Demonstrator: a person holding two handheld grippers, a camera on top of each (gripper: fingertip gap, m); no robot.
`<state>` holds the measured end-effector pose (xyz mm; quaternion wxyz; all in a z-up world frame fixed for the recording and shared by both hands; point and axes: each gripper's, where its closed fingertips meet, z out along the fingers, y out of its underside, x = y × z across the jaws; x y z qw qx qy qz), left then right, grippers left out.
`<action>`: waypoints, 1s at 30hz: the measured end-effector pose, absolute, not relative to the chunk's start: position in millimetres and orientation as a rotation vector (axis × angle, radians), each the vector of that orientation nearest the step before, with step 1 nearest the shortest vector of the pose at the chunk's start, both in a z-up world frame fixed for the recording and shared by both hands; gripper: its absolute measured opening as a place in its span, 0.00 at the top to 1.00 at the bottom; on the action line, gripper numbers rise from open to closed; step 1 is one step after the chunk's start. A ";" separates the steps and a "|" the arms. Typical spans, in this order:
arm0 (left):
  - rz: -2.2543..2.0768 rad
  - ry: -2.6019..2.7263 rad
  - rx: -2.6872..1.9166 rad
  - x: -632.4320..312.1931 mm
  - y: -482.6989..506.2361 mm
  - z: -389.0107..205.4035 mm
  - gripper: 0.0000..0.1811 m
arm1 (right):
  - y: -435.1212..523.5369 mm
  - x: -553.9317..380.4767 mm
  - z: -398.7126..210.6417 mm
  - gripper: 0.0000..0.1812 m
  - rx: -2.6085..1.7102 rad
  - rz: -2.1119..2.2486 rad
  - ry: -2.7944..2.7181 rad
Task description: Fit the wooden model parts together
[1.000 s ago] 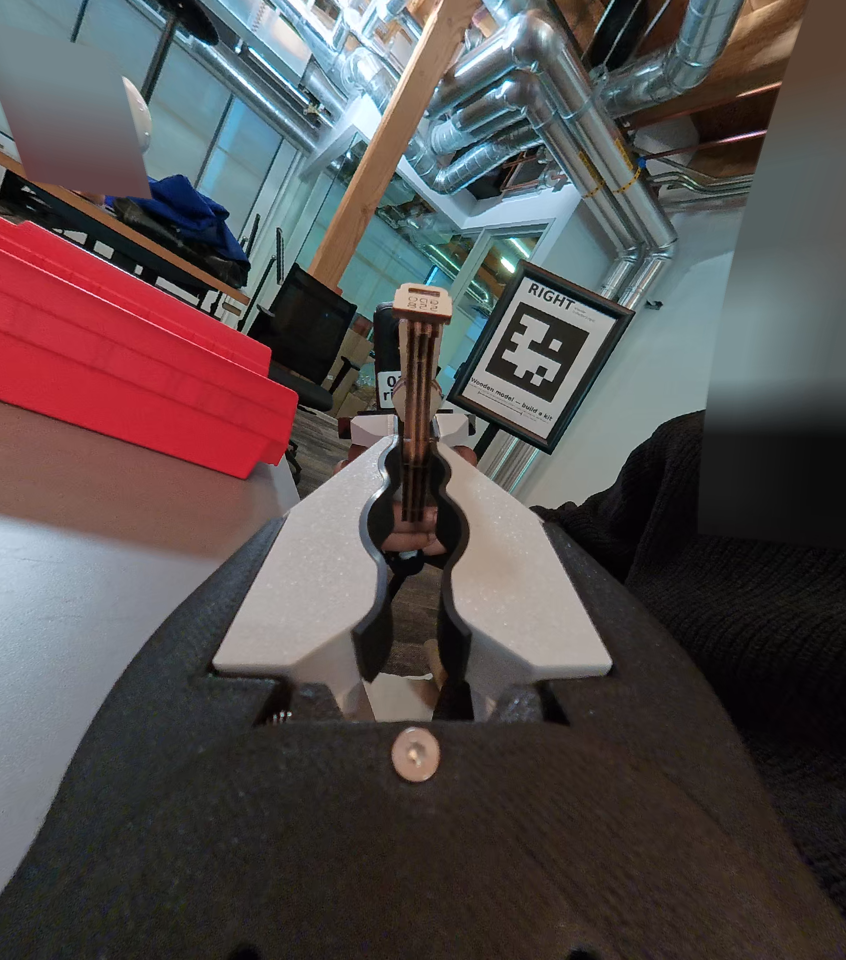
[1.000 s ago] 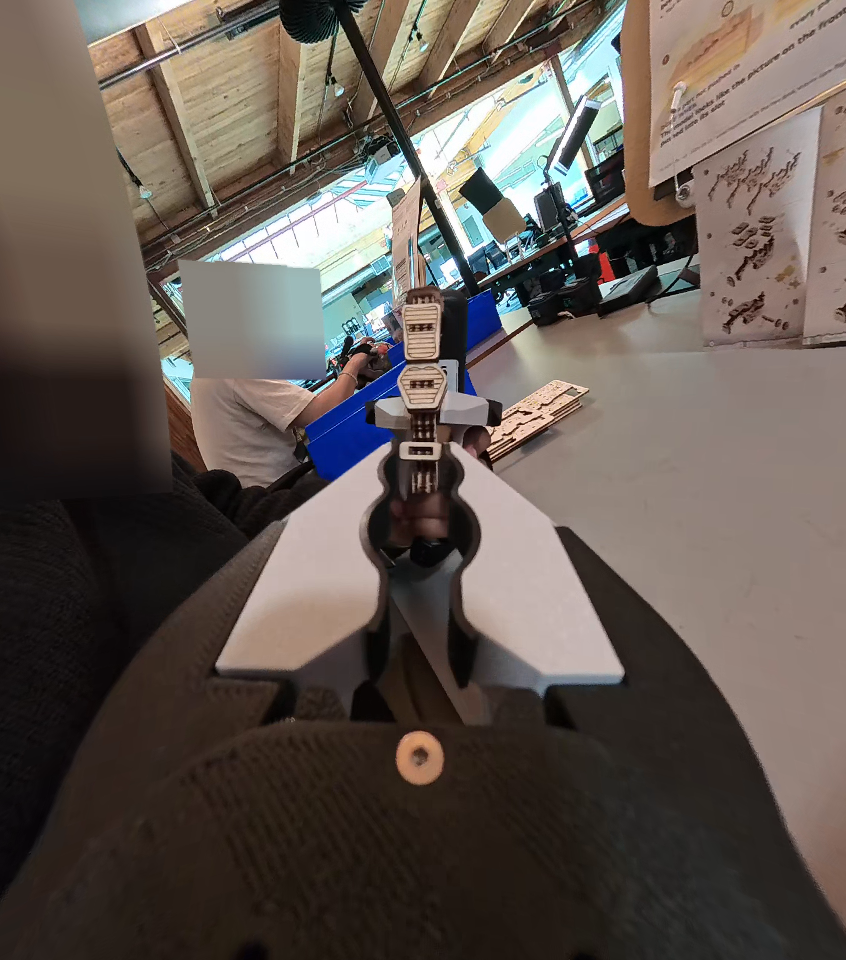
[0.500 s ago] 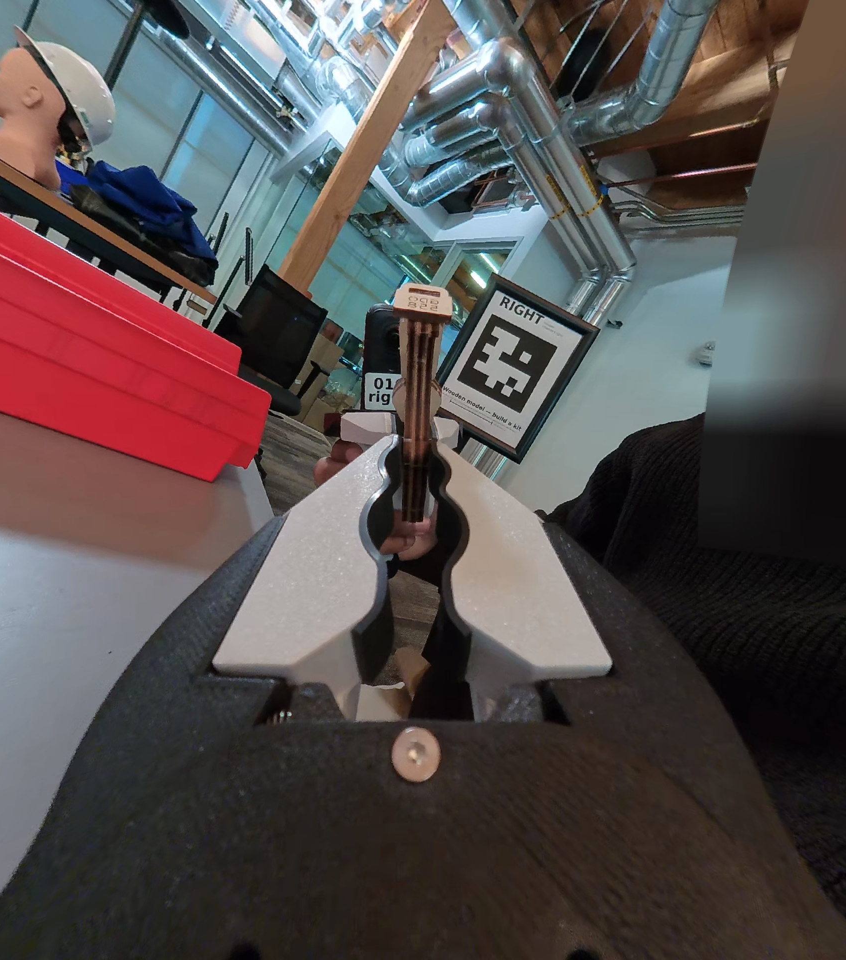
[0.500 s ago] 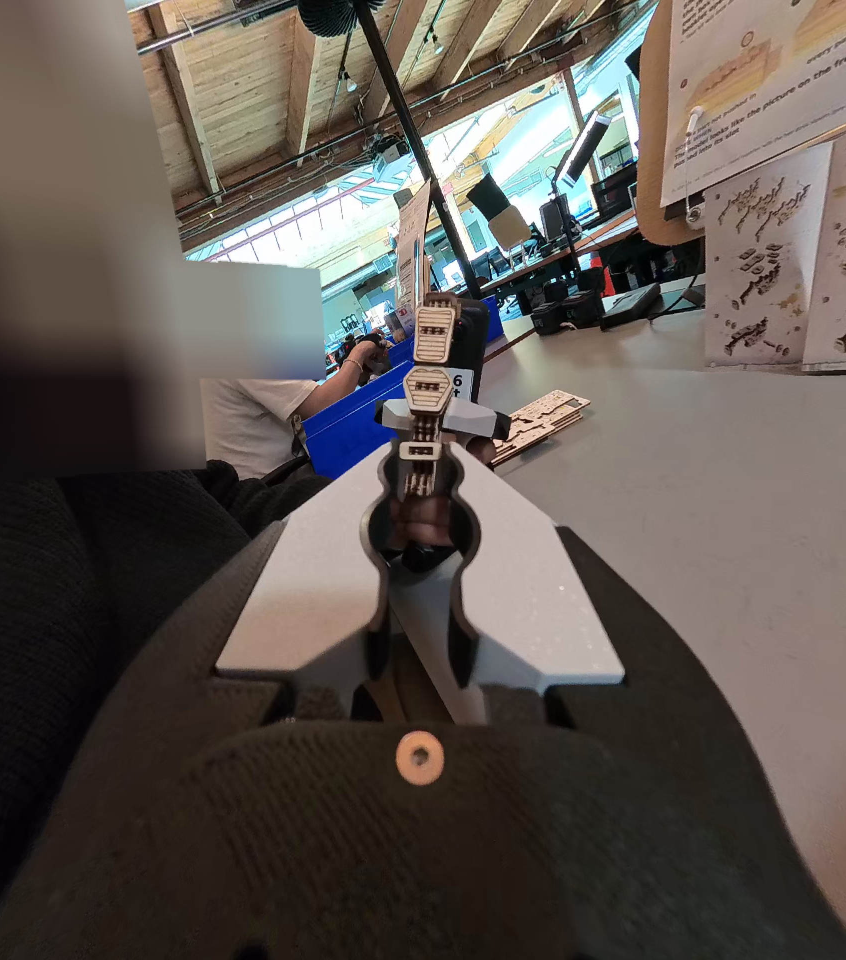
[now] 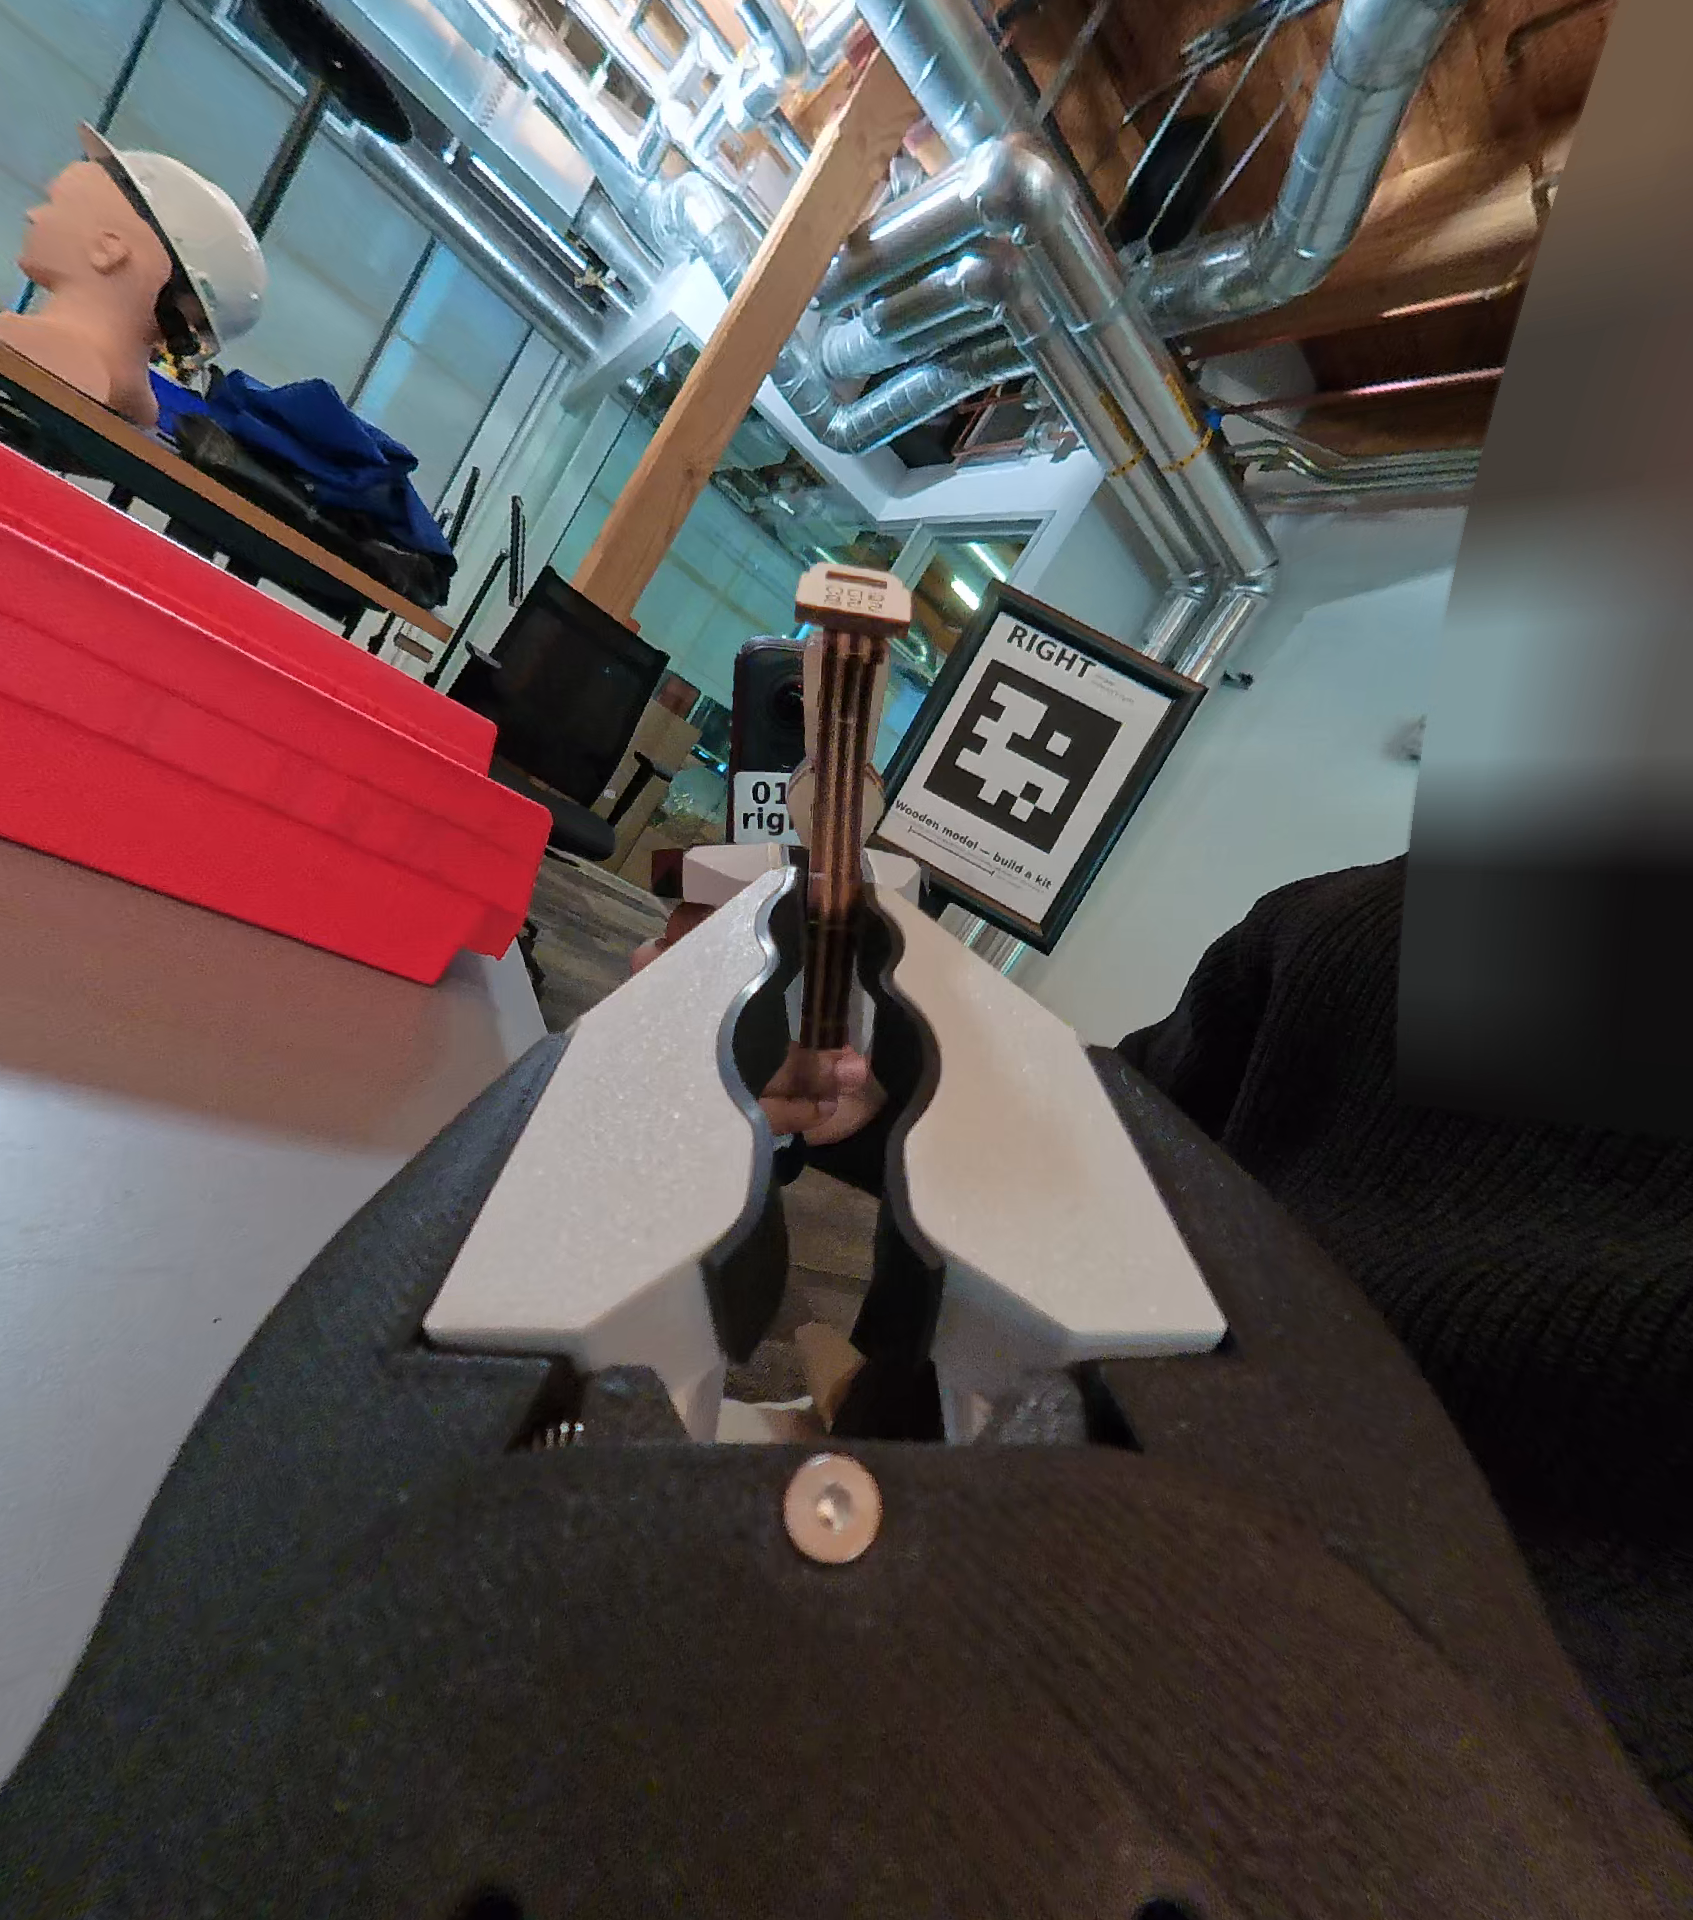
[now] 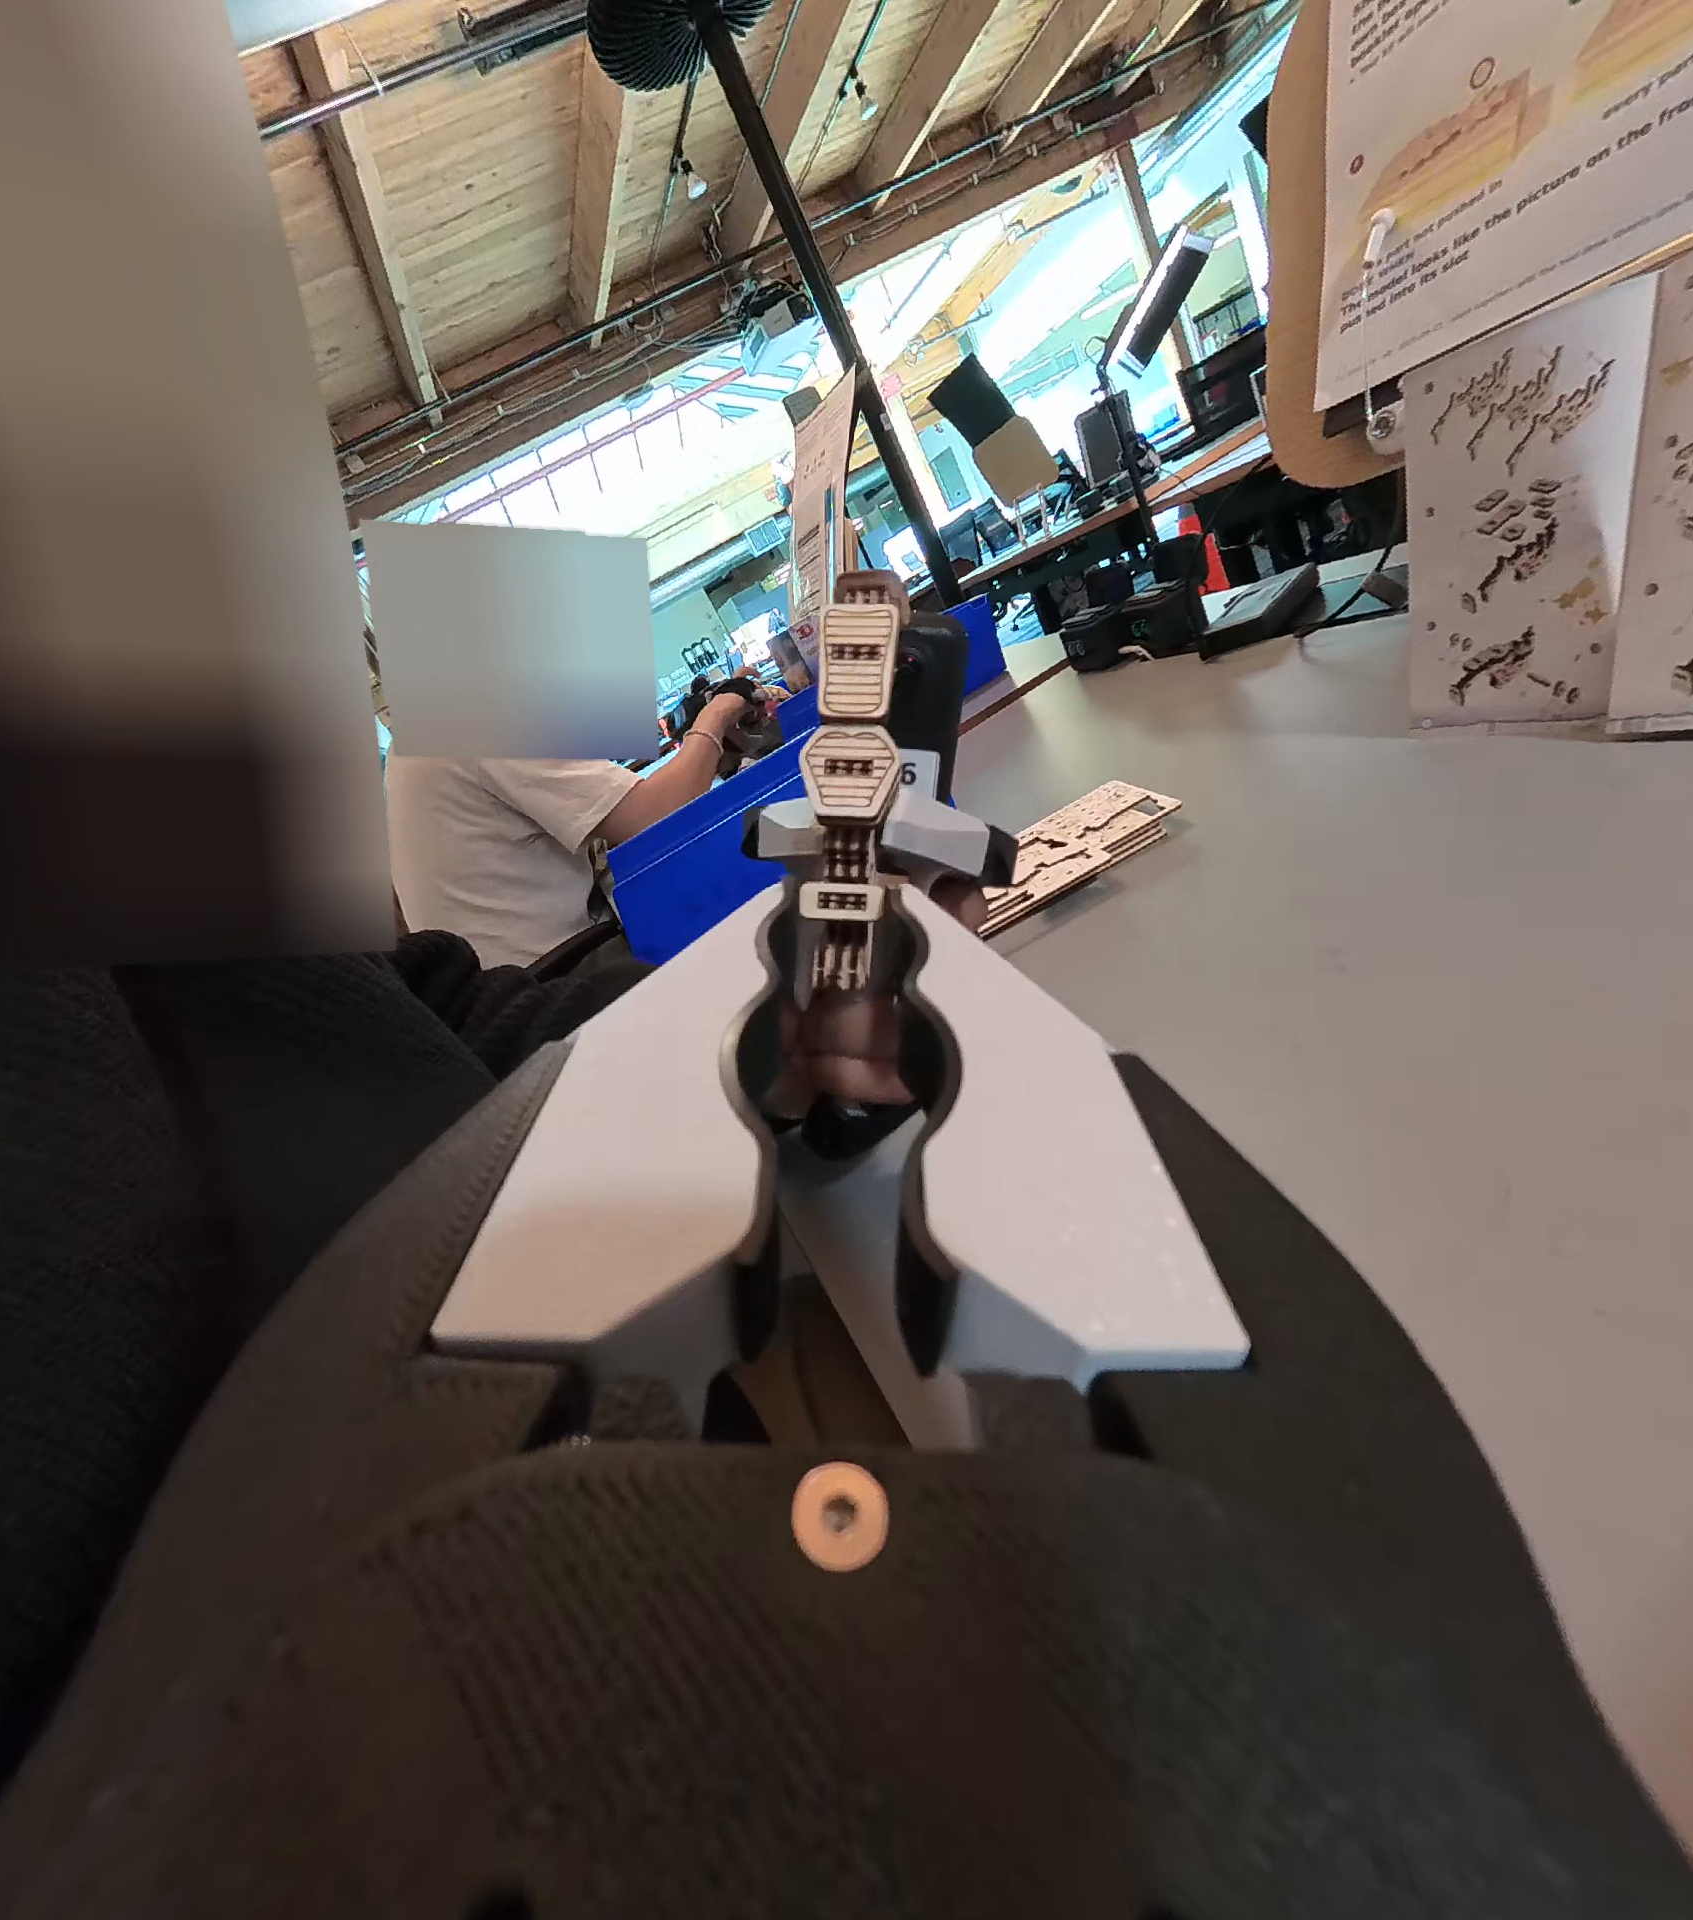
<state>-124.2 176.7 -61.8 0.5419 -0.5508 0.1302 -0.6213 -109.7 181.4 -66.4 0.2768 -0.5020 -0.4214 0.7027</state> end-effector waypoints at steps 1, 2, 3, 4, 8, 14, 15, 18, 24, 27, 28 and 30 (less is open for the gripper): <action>-1.483 0.303 -1.307 -124.3 176.9 -61.8 0.96 | 181.6 -109.7 -66.1 0.92 -1.348 1.883 -1.131; -1.484 0.298 -1.308 -124.5 177.3 -62.2 0.96 | 181.9 -109.8 -66.5 0.92 -1.350 1.876 -1.133; -1.482 0.299 -1.310 -124.7 177.2 -62.5 0.96 | 181.9 -110.0 -66.9 0.92 -1.351 1.868 -1.136; -1.479 0.302 -1.313 -124.7 177.3 -62.6 0.96 | 182.0 -110.1 -67.2 0.92 -1.352 1.861 -1.139; -1.459 0.331 -1.329 -118.0 175.7 -64.2 0.96 | 168.1 -118.3 -83.4 0.92 -1.375 1.756 -1.277; -1.486 0.310 -1.317 -120.8 176.7 -62.6 0.96 | 169.1 -120.1 -81.5 0.92 -1.386 1.751 -1.258; -1.491 0.305 -1.311 -120.7 176.6 -62.1 0.96 | 169.0 -120.0 -80.7 0.92 -1.385 1.764 -1.253; -1.513 0.274 -1.295 -124.1 178.2 -61.1 0.96 | 170.1 -119.5 -79.8 0.86 -1.383 1.784 -1.238; -1.530 0.213 -1.277 -133.1 182.5 -60.5 0.96 | 175.9 -117.8 -79.2 0.86 -1.400 1.827 -1.193; -1.537 0.217 -1.281 -130.6 182.3 -61.2 0.96 | 175.0 -118.6 -79.0 0.89 -1.401 1.846 -1.184; -1.542 0.217 -1.282 -130.0 182.2 -61.4 0.96 | 174.8 -119.0 -79.1 0.91 -1.402 1.850 -1.182; -1.547 0.214 -1.284 -129.6 182.5 -61.7 0.96 | 174.8 -119.3 -79.5 0.96 -1.403 1.849 -1.180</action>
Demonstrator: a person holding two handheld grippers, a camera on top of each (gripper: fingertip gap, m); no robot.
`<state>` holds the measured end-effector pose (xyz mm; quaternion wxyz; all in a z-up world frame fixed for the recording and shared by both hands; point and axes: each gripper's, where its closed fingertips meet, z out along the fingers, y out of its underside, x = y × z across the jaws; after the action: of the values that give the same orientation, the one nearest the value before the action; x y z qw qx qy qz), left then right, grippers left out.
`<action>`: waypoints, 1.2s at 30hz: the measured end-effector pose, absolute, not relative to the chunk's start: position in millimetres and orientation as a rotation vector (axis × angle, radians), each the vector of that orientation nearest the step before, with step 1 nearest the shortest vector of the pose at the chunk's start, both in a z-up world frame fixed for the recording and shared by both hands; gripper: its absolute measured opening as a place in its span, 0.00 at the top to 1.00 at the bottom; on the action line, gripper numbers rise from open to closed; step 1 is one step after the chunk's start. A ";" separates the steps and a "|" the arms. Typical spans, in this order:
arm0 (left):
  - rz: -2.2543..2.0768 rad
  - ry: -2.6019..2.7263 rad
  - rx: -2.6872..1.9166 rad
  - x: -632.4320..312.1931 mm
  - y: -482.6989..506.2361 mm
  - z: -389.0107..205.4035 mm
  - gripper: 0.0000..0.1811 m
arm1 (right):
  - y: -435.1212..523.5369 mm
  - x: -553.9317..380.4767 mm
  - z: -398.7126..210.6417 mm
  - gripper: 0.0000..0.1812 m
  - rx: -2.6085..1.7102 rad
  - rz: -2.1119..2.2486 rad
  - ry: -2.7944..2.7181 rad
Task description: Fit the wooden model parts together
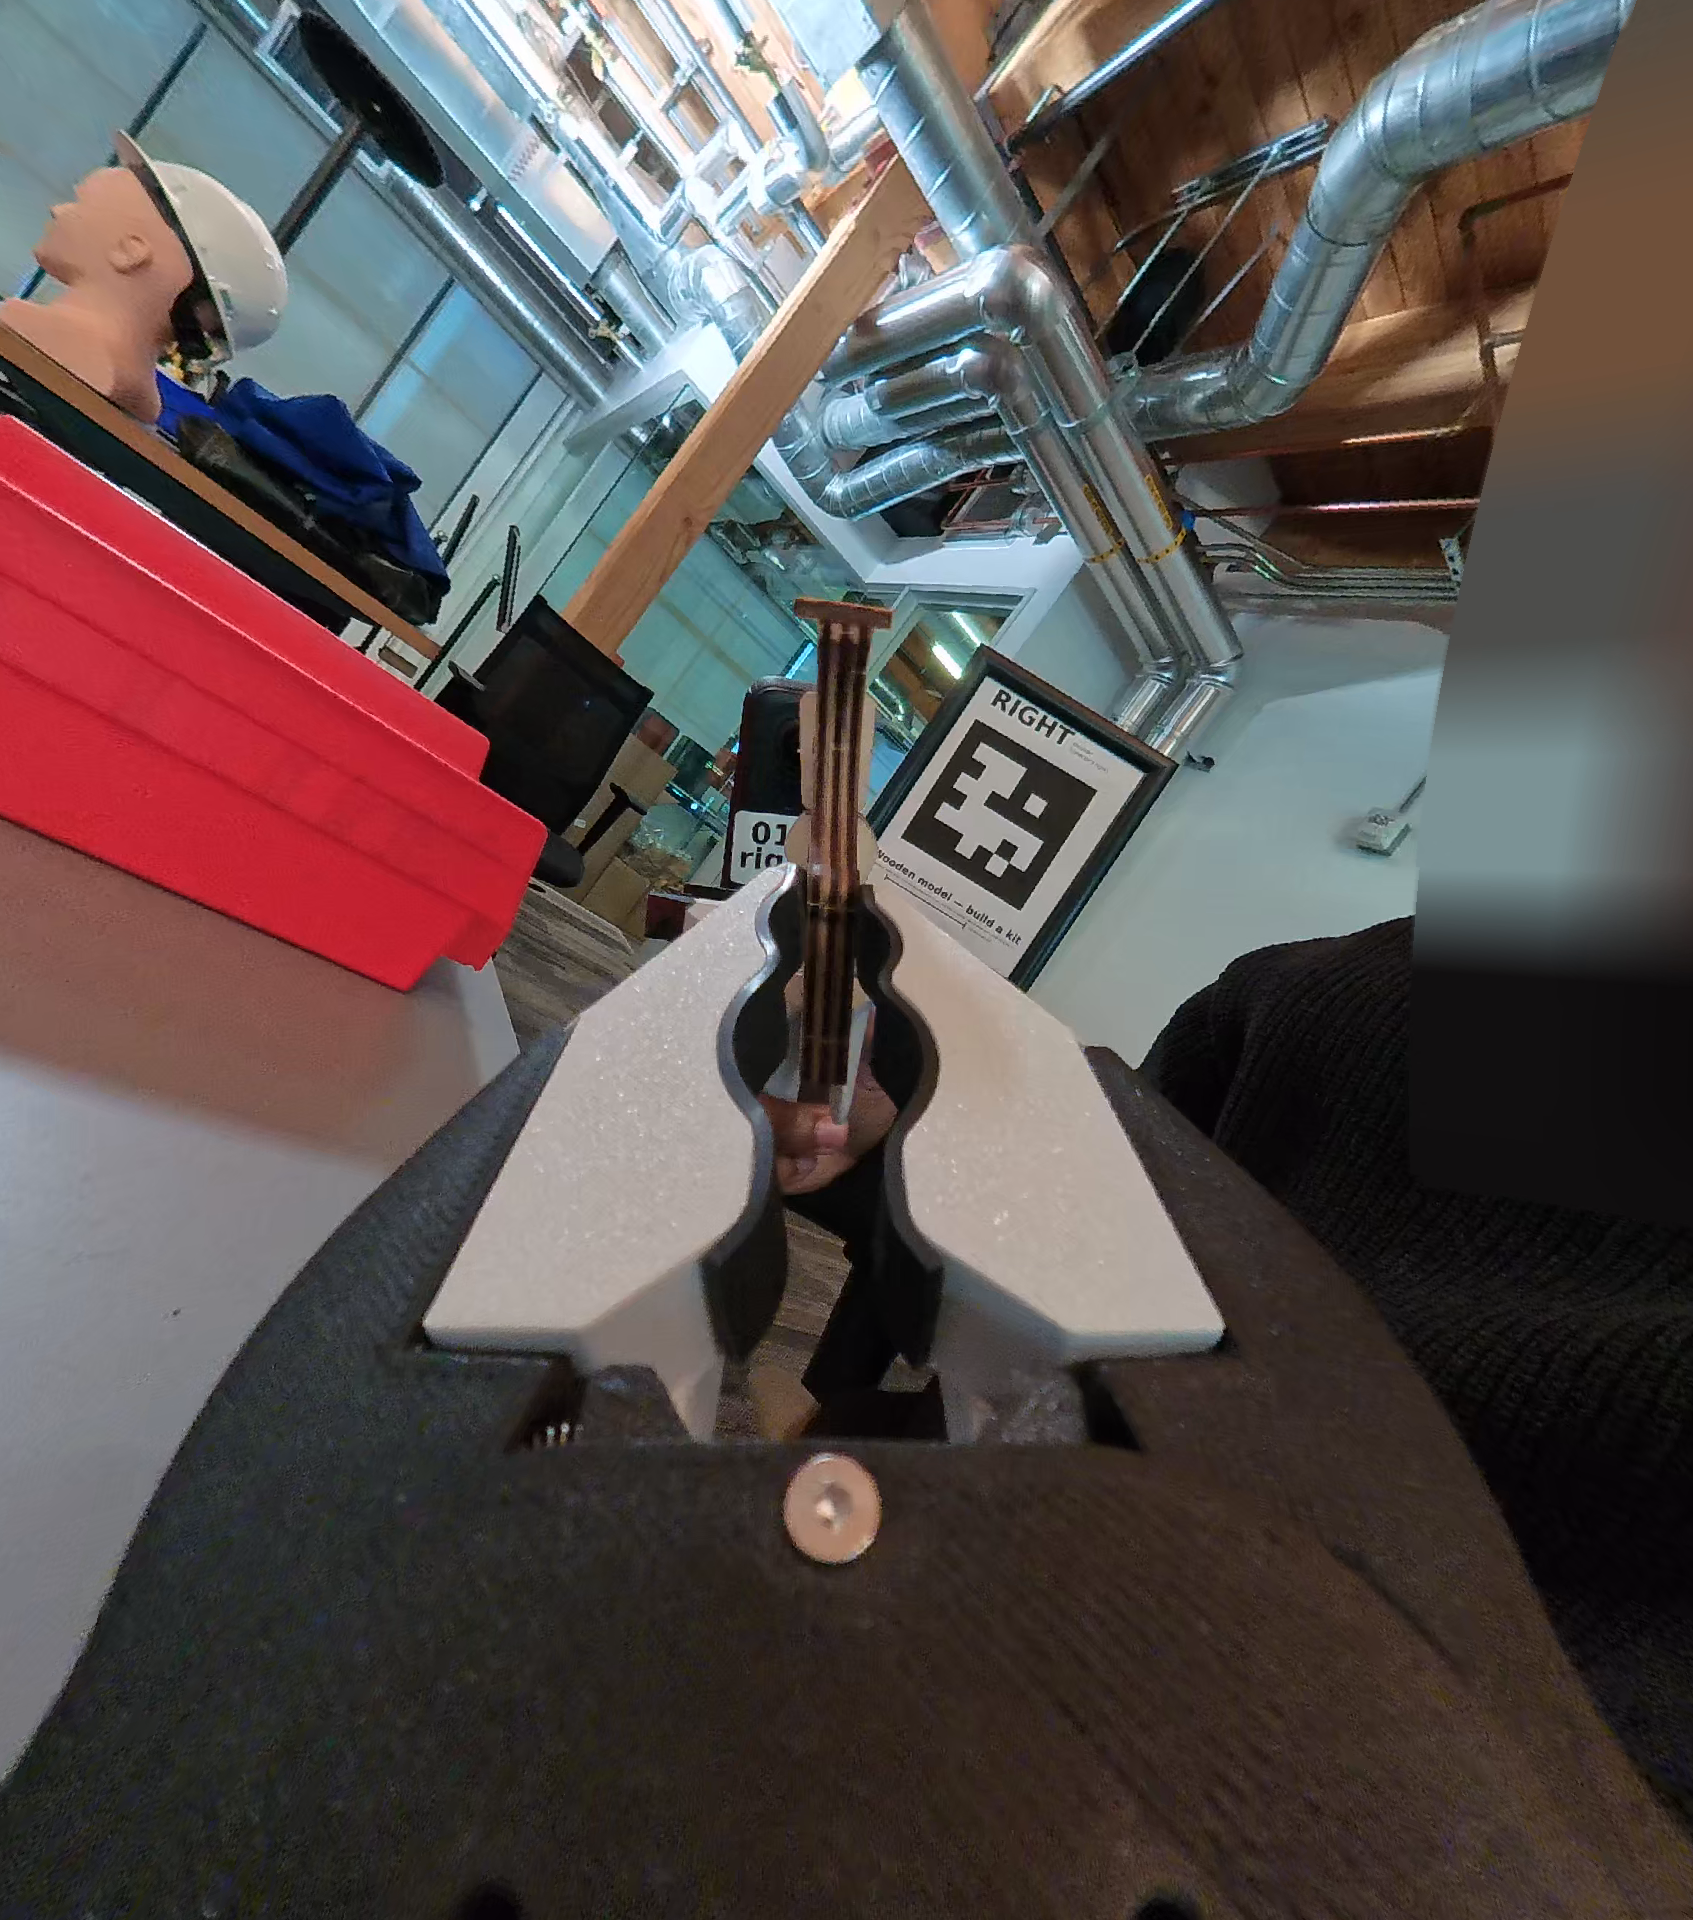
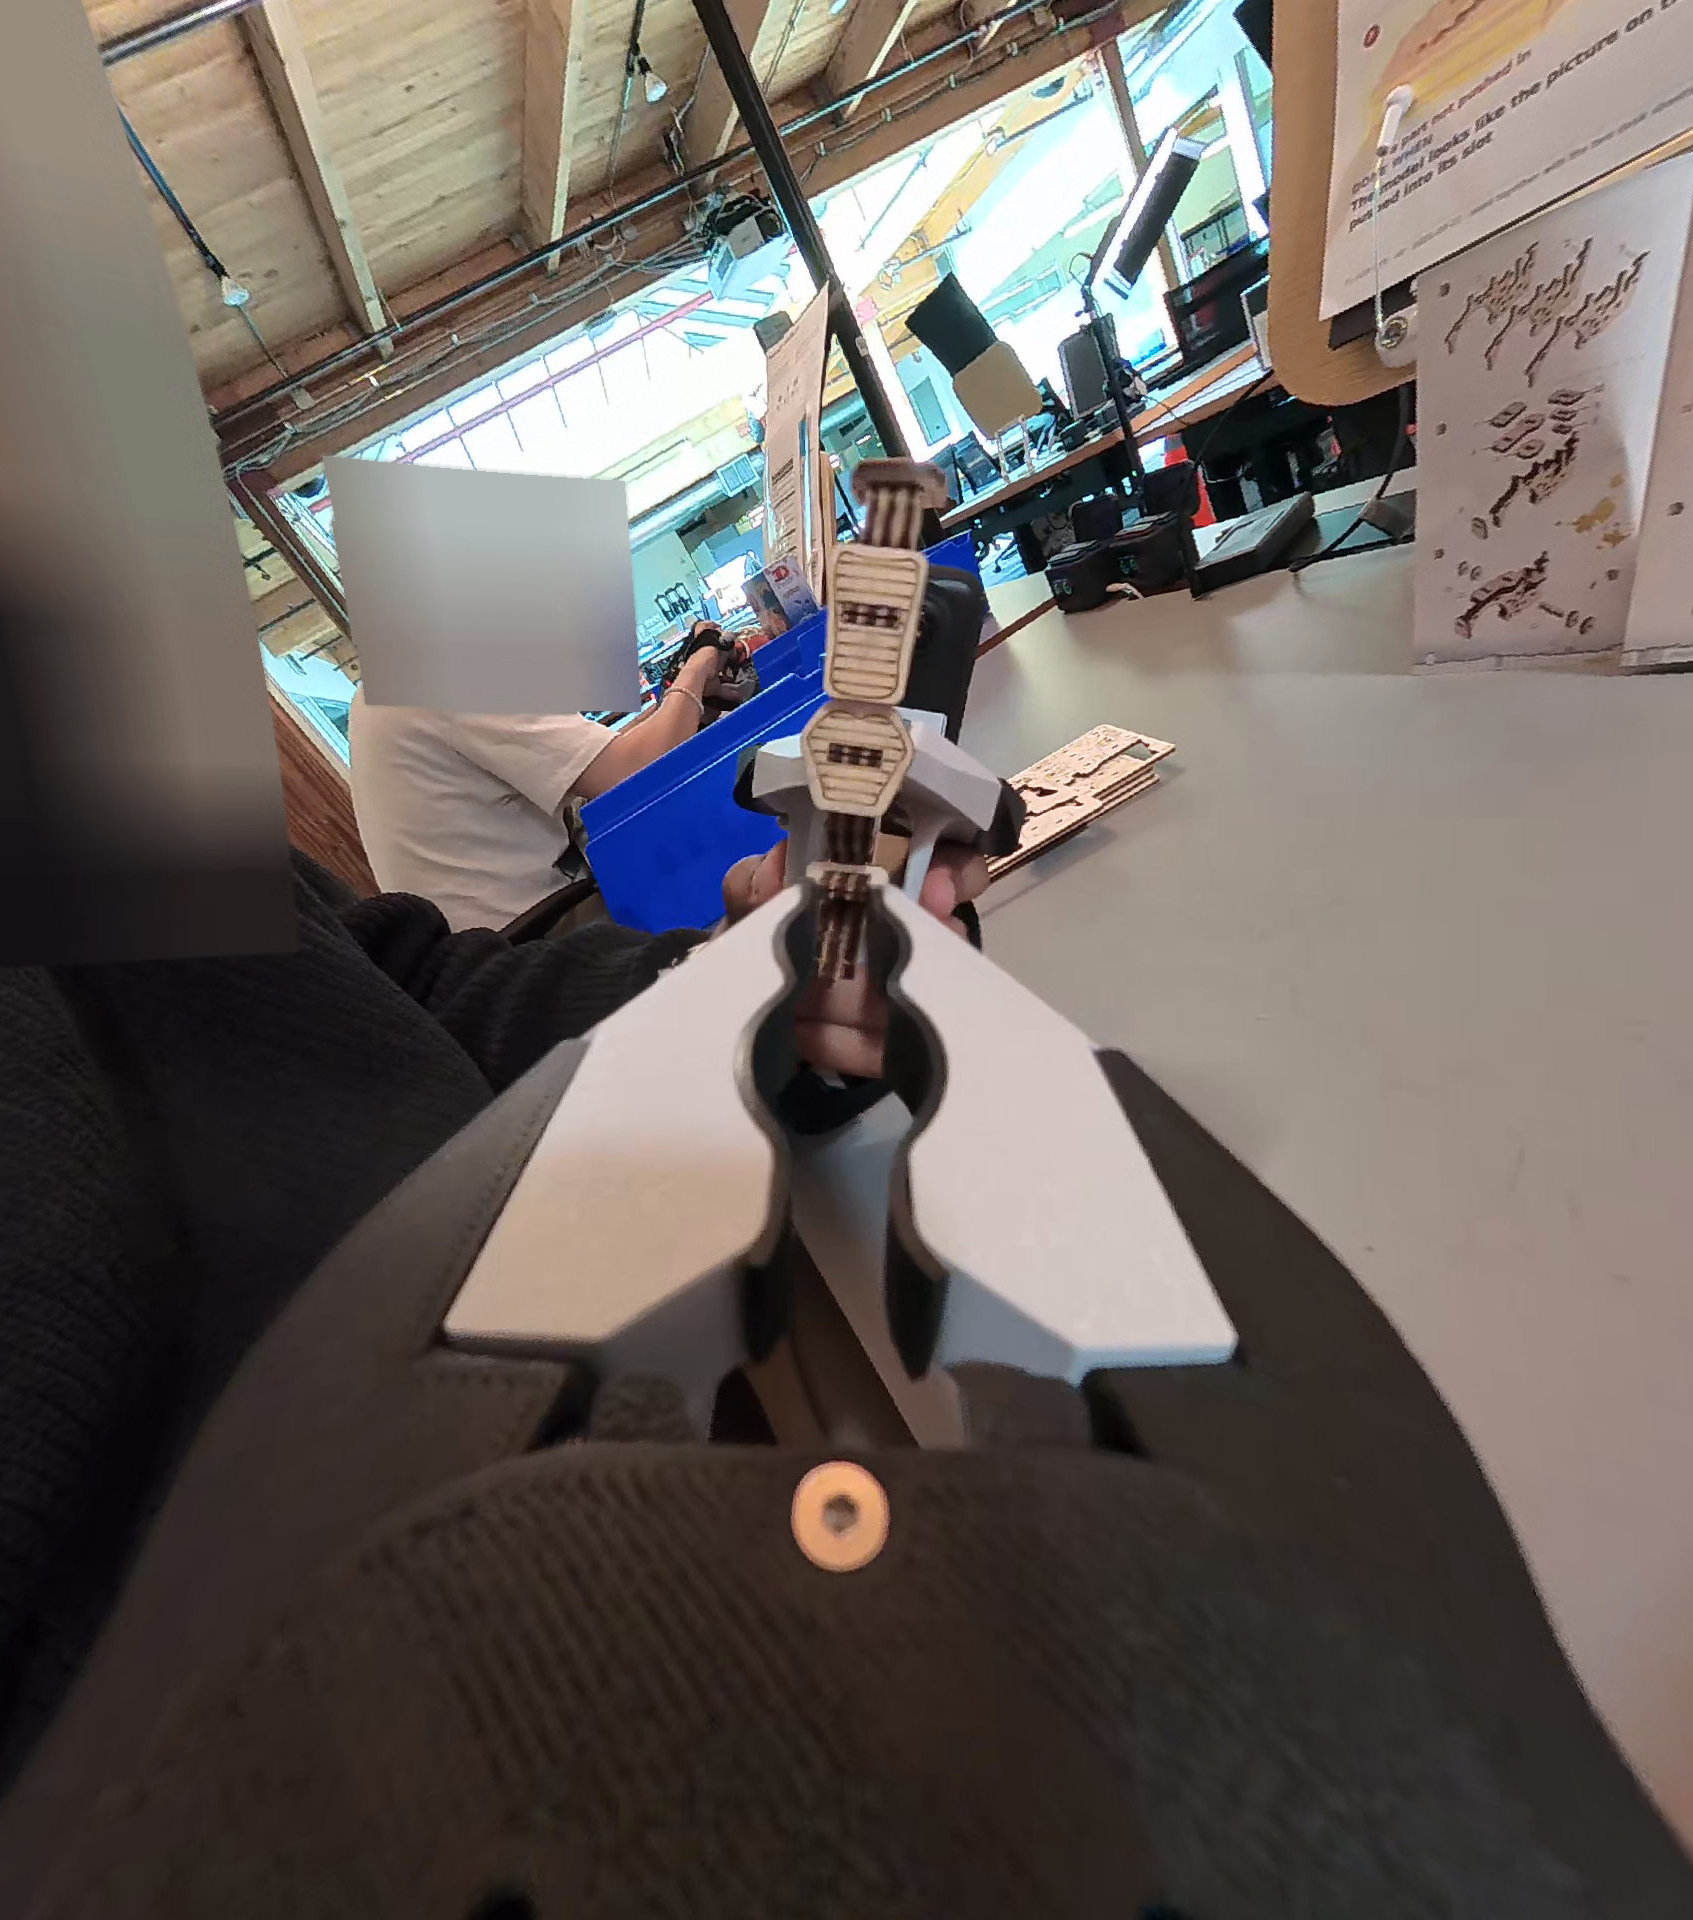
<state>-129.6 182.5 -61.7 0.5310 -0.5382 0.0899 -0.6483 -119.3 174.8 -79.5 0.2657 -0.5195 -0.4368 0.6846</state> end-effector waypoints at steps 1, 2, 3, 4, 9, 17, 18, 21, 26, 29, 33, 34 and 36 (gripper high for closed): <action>-1.546 0.213 -1.285 -129.7 182.8 -62.0 0.97 | 175.0 -119.5 -79.8 0.96 -1.405 1.847 -1.180; -1.547 0.211 -1.285 -129.7 182.9 -62.2 0.96 | 175.2 -119.5 -80.0 0.96 -1.406 1.846 -1.179; -1.549 0.205 -1.288 -129.9 183.7 -62.6 0.96 | 175.6 -119.5 -80.2 0.96 -1.410 1.846 -1.177; -1.550 0.197 -1.291 -130.2 184.6 -63.4 0.96 | 176.3 -119.6 -80.7 0.96 -1.415 1.845 -1.173; -1.591 0.136 -1.301 -131.6 190.1 -66.7 0.87 | 181.4 -117.2 -76.8 0.96 -1.412 1.879 -1.126; -1.616 0.161 -1.329 -125.4 188.9 -70.2 0.87 | 192.0 -111.9 -73.7 0.96 -1.420 1.907 -1.061; -1.613 0.168 -1.327 -125.2 188.2 -70.0 0.90 | 191.5 -112.1 -74.2 0.96 -1.421 1.908 -1.064; -1.612 0.179 -1.330 -125.8 187.4 -70.7 0.96 | 189.4 -113.0 -75.1 0.96 -1.422 1.899 -1.079; -1.602 0.187 -1.340 -125.8 187.4 -71.2 0.97 | 189.9 -112.9 -74.9 0.96 -1.423 1.907 -1.068; -1.595 0.183 -1.330 -128.1 187.6 -70.1 0.96 | 191.2 -112.7 -74.0 0.94 -1.418 1.915 -1.050; -1.619 0.142 -1.292 -135.8 189.0 -67.1 0.96 | 196.8 -110.3 -69.9 0.90 -1.407 1.937 -0.997; -1.628 0.134 -1.280 -137.3 189.0 -66.0 0.96 | 198.8 -110.5 -69.5 0.90 -1.409 1.940 -0.980; -1.651 0.118 -1.249 -140.5 188.5 -63.2 0.96 | 200.7 -110.8 -68.5 0.89 -1.411 1.946 -0.954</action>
<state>-140.5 188.5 -63.2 0.5089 -0.5186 0.0492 -0.6853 -110.8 200.7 -68.5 0.2740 -0.5248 -0.3547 0.7237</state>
